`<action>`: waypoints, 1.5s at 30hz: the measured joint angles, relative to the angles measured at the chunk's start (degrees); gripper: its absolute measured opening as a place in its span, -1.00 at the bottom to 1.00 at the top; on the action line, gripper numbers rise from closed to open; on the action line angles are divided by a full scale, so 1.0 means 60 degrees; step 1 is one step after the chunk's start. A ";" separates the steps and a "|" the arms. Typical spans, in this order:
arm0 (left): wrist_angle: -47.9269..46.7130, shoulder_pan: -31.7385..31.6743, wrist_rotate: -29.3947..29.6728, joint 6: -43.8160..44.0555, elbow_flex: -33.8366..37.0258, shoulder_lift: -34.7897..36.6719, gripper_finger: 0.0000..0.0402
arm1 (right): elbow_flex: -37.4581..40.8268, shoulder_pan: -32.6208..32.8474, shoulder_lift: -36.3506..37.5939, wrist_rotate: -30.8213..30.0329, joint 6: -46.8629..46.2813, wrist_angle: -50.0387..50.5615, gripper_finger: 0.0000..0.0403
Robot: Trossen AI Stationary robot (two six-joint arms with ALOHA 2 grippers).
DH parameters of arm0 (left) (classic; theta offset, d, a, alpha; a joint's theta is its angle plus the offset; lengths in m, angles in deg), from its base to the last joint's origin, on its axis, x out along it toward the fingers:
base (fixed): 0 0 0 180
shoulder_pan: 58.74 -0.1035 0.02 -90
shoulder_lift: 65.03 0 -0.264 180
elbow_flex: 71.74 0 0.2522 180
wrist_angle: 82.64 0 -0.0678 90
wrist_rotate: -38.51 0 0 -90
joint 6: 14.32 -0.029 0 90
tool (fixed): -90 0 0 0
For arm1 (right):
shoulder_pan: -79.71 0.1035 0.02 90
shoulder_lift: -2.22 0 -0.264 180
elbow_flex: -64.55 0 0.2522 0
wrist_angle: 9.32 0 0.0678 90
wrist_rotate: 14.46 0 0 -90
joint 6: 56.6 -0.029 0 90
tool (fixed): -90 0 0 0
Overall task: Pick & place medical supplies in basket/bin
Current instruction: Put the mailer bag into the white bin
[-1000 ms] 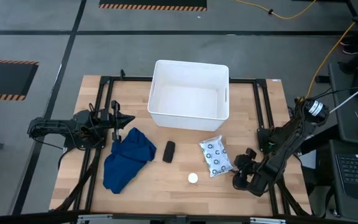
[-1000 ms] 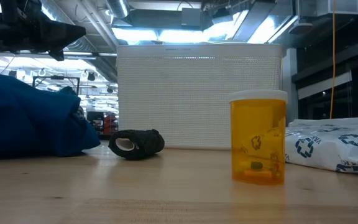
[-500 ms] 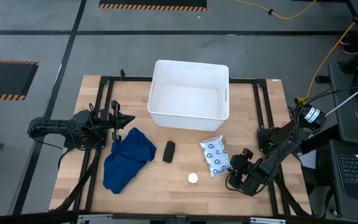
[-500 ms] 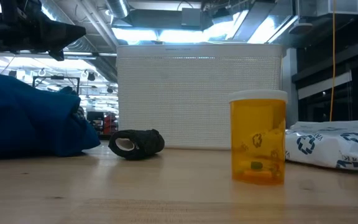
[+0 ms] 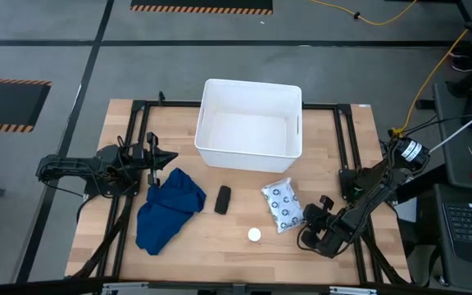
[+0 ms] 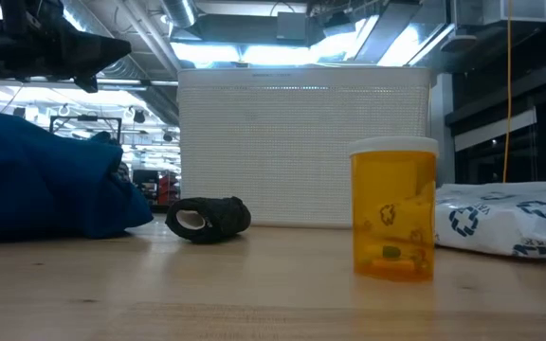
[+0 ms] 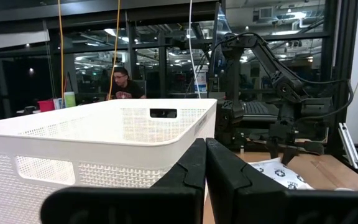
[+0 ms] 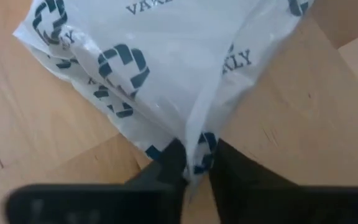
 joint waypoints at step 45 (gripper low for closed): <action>-0.0016 -0.0002 0.0000 0.0000 0.0000 0.0000 -0.98 | -0.0004 -0.0644 0.4270 -0.3231 0.2964 -0.0654 -1.00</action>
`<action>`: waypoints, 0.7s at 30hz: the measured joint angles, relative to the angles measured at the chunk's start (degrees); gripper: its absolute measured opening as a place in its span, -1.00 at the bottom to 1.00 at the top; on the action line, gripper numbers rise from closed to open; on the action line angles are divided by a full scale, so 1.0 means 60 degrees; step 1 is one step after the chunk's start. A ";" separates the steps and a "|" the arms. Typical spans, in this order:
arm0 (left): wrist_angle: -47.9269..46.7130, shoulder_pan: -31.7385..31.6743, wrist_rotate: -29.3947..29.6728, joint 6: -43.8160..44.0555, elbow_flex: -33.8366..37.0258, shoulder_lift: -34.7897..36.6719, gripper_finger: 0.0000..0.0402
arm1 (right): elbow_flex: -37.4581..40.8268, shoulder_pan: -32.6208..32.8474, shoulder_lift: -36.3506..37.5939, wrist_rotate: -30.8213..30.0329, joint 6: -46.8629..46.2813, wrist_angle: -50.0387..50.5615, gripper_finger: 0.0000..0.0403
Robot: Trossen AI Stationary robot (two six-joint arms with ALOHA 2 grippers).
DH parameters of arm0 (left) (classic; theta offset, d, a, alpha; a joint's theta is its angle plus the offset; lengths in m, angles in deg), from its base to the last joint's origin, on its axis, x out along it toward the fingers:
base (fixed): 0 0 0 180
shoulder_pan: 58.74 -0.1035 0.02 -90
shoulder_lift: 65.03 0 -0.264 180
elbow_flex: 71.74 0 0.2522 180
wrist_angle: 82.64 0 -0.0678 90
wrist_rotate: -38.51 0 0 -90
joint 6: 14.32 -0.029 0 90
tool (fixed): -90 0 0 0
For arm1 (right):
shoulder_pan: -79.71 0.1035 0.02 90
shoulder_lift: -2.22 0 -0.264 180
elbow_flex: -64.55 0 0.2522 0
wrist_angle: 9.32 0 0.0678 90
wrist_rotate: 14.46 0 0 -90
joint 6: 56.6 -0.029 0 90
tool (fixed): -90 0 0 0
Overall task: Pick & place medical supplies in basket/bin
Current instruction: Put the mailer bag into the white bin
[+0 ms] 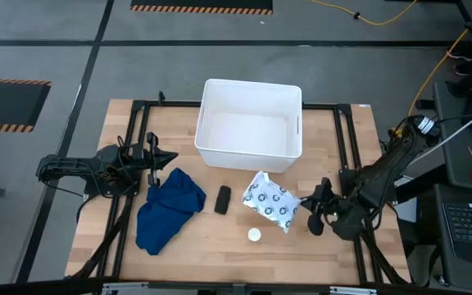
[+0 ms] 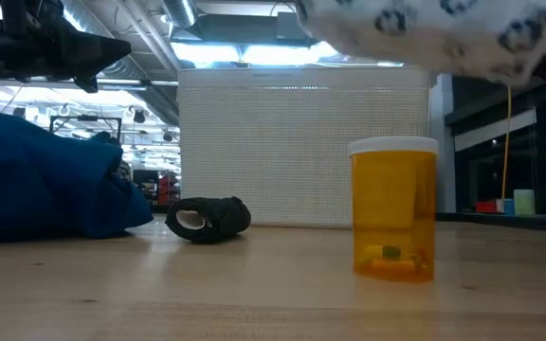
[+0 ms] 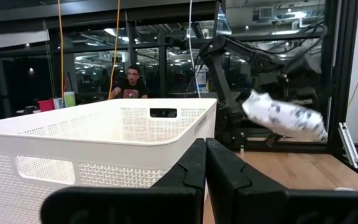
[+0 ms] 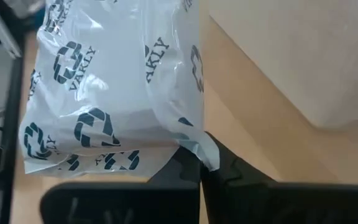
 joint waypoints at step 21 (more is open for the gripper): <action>-0.0031 0.0002 0.0000 0.0000 0.0002 -0.0002 -0.98 | -0.2980 -0.2945 0.0633 0.0044 0.6536 -0.1944 -1.00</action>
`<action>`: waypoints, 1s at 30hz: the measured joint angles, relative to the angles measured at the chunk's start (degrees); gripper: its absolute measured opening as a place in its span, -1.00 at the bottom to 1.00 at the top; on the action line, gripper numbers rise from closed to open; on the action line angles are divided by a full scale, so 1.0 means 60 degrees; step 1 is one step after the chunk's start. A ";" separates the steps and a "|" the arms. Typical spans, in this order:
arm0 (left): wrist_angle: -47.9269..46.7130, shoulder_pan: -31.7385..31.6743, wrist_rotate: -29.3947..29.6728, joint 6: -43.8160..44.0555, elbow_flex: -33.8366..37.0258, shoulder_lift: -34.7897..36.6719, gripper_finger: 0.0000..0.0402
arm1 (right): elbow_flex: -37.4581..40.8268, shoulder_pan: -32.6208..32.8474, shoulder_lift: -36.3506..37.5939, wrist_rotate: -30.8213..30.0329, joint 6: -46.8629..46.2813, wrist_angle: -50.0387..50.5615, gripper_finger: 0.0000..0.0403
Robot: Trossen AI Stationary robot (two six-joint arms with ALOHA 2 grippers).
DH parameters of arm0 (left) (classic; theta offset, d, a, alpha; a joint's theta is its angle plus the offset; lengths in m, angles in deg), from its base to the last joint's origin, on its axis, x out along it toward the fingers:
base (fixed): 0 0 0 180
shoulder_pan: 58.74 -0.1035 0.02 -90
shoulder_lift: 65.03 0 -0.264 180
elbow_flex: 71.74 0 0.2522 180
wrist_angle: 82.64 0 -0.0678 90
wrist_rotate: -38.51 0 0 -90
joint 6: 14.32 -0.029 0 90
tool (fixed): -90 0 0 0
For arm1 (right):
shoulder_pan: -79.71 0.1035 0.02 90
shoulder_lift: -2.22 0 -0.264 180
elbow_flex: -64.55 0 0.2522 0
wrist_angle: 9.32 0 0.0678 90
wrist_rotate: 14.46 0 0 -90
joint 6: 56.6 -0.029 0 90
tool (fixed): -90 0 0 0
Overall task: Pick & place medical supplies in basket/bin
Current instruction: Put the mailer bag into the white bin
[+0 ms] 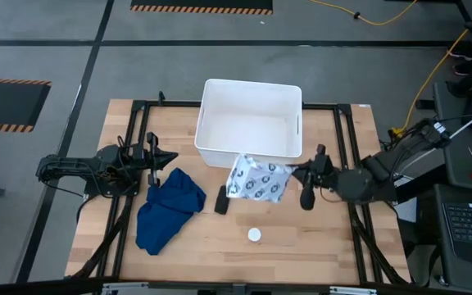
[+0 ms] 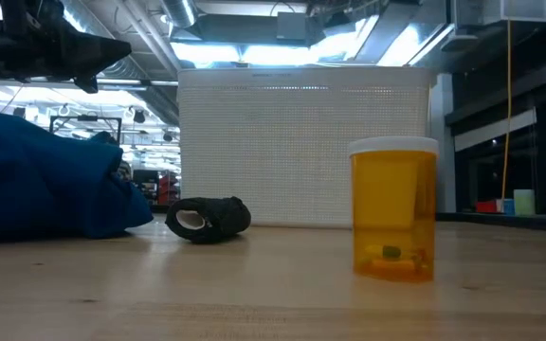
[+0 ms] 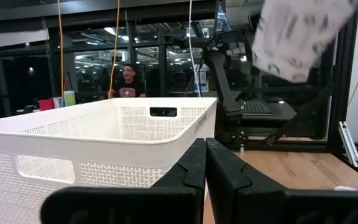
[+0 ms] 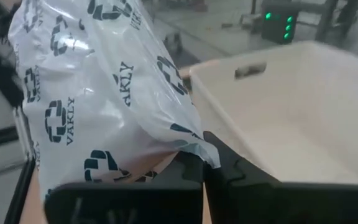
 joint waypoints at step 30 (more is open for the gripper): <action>0.0258 -0.0004 0.0000 0.0414 -0.0002 0.0000 -0.98 | -0.0801 -0.5841 -0.1292 0.2052 0.1582 0.0018 -1.00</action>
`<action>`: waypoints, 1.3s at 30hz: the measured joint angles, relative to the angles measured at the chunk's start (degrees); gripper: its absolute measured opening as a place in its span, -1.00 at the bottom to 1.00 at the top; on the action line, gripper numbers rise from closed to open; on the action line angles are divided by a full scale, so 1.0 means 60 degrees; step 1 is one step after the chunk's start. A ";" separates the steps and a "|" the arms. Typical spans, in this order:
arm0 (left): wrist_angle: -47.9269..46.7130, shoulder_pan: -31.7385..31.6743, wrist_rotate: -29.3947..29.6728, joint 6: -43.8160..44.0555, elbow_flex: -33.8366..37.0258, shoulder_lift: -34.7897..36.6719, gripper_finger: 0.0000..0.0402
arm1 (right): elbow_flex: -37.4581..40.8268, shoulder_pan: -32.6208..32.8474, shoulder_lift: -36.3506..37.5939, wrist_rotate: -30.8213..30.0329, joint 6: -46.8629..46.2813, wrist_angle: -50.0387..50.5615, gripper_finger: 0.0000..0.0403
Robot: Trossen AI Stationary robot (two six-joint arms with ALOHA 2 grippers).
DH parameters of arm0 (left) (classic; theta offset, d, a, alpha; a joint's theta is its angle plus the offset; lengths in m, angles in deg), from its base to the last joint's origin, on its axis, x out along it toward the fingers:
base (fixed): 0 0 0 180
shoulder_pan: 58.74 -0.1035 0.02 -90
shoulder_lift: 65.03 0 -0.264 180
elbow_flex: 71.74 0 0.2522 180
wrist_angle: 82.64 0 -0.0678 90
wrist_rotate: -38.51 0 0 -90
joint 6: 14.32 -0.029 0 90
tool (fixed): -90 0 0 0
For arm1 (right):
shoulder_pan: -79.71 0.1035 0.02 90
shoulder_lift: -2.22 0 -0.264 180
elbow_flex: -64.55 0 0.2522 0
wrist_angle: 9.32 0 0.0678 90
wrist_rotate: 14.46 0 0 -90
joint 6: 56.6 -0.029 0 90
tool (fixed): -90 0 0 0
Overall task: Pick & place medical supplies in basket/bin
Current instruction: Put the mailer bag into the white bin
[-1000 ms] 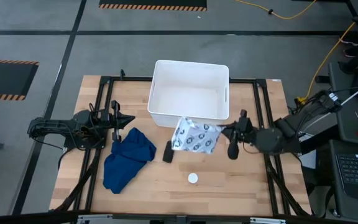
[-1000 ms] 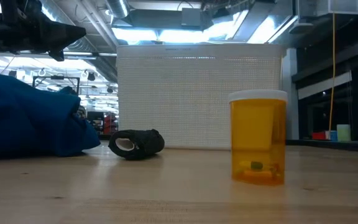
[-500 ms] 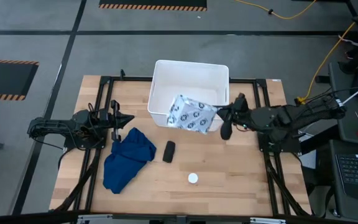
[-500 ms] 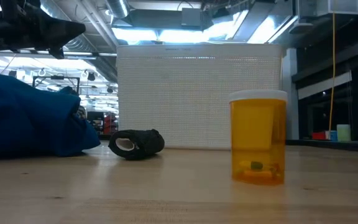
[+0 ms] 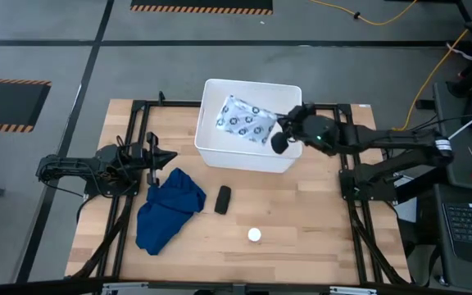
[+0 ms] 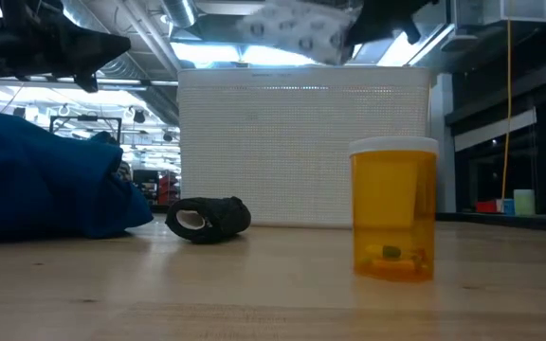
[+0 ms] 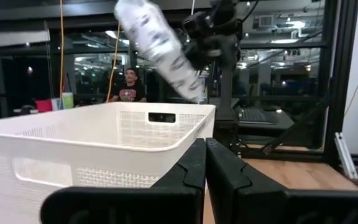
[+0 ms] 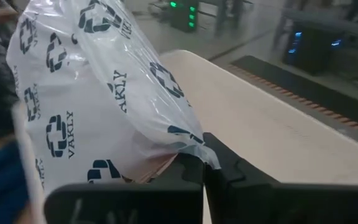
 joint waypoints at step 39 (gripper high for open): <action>-0.0203 0.0000 -0.0004 0.0086 0.0000 0.0001 -0.98 | -0.3787 -0.3823 -0.5615 0.3199 0.2527 0.2583 -1.00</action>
